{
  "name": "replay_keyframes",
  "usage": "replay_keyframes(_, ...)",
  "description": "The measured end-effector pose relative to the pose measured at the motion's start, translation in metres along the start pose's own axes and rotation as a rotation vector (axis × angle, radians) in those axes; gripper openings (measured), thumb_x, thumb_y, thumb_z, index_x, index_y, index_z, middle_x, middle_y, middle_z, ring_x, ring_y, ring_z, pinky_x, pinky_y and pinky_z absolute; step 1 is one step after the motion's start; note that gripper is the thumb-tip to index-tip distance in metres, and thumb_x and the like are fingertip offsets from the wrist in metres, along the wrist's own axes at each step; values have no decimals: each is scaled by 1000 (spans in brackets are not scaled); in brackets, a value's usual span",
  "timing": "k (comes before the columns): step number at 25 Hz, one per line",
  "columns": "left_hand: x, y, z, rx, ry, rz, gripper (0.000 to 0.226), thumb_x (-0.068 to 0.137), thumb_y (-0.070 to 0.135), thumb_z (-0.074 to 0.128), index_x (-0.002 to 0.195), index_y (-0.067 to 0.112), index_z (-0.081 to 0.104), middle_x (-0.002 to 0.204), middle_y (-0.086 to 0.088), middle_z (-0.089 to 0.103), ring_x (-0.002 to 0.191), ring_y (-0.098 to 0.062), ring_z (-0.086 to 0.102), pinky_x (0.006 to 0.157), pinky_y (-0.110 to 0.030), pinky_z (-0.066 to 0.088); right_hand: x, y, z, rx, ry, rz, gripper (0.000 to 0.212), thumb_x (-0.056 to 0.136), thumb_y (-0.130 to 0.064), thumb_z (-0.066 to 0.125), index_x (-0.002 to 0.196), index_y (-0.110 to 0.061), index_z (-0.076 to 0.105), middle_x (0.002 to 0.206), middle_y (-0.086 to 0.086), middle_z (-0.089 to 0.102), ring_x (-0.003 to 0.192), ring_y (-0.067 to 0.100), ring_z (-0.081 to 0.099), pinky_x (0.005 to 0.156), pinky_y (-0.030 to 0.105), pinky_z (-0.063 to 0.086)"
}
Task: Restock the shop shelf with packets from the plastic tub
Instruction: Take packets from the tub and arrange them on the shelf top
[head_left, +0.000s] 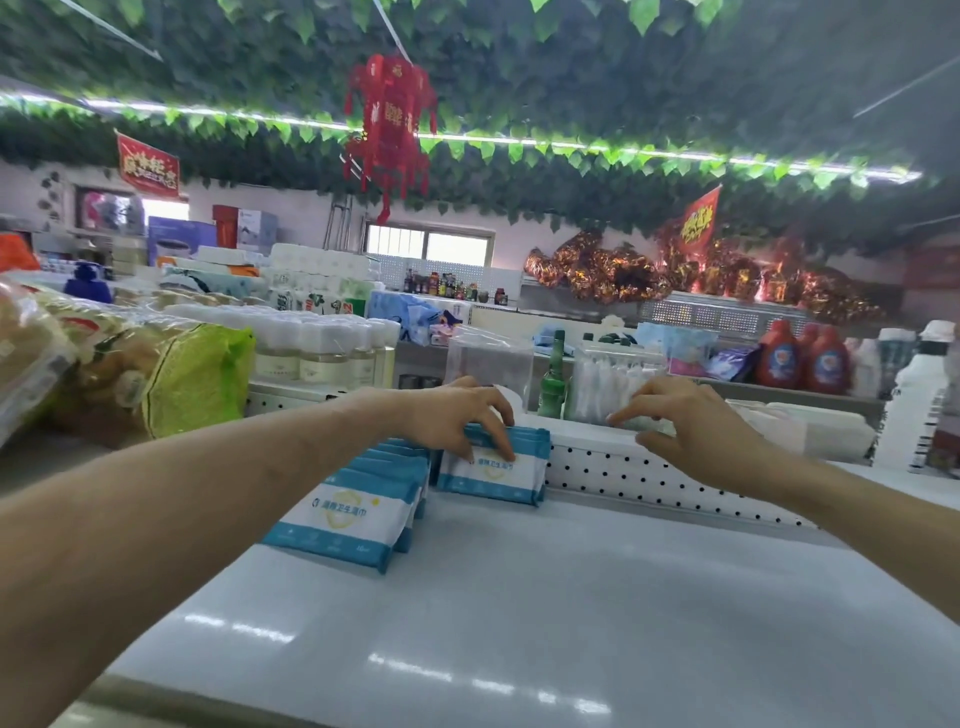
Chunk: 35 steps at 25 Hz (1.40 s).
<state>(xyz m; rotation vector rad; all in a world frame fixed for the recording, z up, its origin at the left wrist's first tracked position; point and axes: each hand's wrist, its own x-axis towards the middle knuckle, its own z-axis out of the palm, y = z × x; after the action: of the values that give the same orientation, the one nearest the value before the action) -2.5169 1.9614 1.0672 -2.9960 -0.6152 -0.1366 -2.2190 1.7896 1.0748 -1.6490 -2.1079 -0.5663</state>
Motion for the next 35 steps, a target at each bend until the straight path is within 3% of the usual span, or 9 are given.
replay_keyframes(5, -75, 1, -36, -208, 186, -109, 43, 93, 5, 68, 129, 29, 70, 132, 3, 58, 119, -20, 56, 102, -37, 50, 46, -71, -1, 111, 8, -143, 32, 92, -16, 71, 116, -38, 71, 109, -10, 63, 99, 11, 57, 91, 47, 52)
replay_keyframes(10, -231, 7, -71, -184, 239, -427, 37, 98, 6, 62, 128, 27, 70, 123, 13, 68, 105, -4, 64, 86, -17, 51, 109, -215, 20, 319, 9, -437, 27, 95, -18, 68, 118, -32, 72, 103, -12, 61, 92, 8, 57, 83, 32, 50)
replay_keyframes(15, -422, 43, -77, -148, 252, -770, 35, 100, 13, 63, 127, 34, 69, 115, 18, 71, 104, -3, 66, 89, -27, 53, 130, -406, 39, 495, -90, -816, 25, 91, -15, 68, 110, -31, 69, 97, -22, 59, 85, -2, 54, 79, 25, 46)
replay_keyframes(18, -522, 89, -64, -148, 221, -997, 34, 100, 15, 63, 130, 33, 67, 116, 15, 71, 105, -5, 67, 90, -32, 55, 118, -509, 54, 547, -159, -993, 28, 93, -20, 67, 120, -26, 70, 100, -12, 62, 87, 4, 57, 78, 29, 46)
replay_keyframes(22, -643, 166, -16, -158, 133, -1312, 35, 99, 14, 63, 131, 28, 66, 116, 10, 72, 102, -7, 68, 92, -30, 54, 72, -624, 84, 480, -326, -1145, 32, 96, -32, 66, 127, -26, 65, 111, -4, 58, 95, 14, 56, 84, 35, 46)
replay_keyframes(27, -738, 255, 104, -245, 27, -1599, 42, 90, 23, 62, 131, 20, 68, 114, 2, 73, 99, -18, 69, 93, -31, 53, -29, -700, 163, 431, -615, -1275, 38, 95, -25, 66, 132, -19, 63, 118, -2, 59, 112, 19, 58, 86, 27, 41)
replay_keyframes(29, -755, 286, 162, -316, -23, -1677, 42, 90, 19, 62, 132, 21, 68, 123, -2, 72, 101, -17, 68, 97, -31, 52, -80, -717, 203, 435, -760, -1260, 45, 95, -25, 66, 138, -15, 59, 134, 6, 60, 121, 22, 57, 91, 26, 41)
replay_keyframes(33, -762, 330, 261, -473, -183, -1676, 40, 92, 15, 63, 130, 26, 69, 133, -4, 62, 121, -23, 61, 107, -34, 45, -164, -724, 273, 416, -1042, -1155, 70, 98, -28, 65, 158, -16, 32, 160, 9, 37, 143, 27, 40, 113, 35, 36)
replay_keyframes(35, -764, 345, 291, -469, -235, -1613, 36, 92, 18, 63, 126, 29, 70, 140, -3, 54, 130, -24, 53, 112, -34, 38, -193, -725, 298, 425, -983, -1119, 74, 94, -29, 67, 158, -20, 32, 156, 8, 41, 140, 29, 44, 112, 39, 39)
